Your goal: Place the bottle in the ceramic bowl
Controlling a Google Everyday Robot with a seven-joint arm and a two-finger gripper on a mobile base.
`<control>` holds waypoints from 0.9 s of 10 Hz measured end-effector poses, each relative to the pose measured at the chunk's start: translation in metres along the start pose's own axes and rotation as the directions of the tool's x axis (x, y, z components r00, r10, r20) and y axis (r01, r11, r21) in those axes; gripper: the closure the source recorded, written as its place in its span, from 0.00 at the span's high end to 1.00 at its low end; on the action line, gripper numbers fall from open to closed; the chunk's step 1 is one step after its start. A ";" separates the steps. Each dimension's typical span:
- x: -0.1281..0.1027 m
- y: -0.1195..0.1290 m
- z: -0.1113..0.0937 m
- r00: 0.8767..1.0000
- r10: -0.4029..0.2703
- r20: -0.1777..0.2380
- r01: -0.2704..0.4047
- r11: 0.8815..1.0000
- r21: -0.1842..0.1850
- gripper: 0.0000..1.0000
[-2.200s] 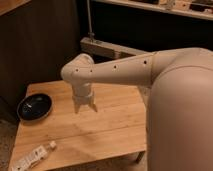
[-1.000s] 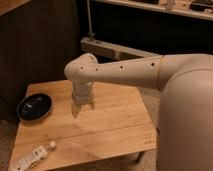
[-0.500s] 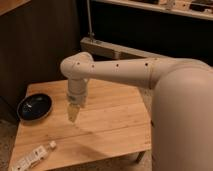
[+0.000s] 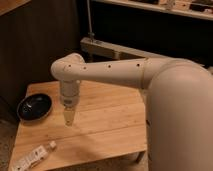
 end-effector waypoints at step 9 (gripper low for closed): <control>-0.032 0.017 0.005 0.902 -0.422 0.091 0.413 0.905 0.100 0.65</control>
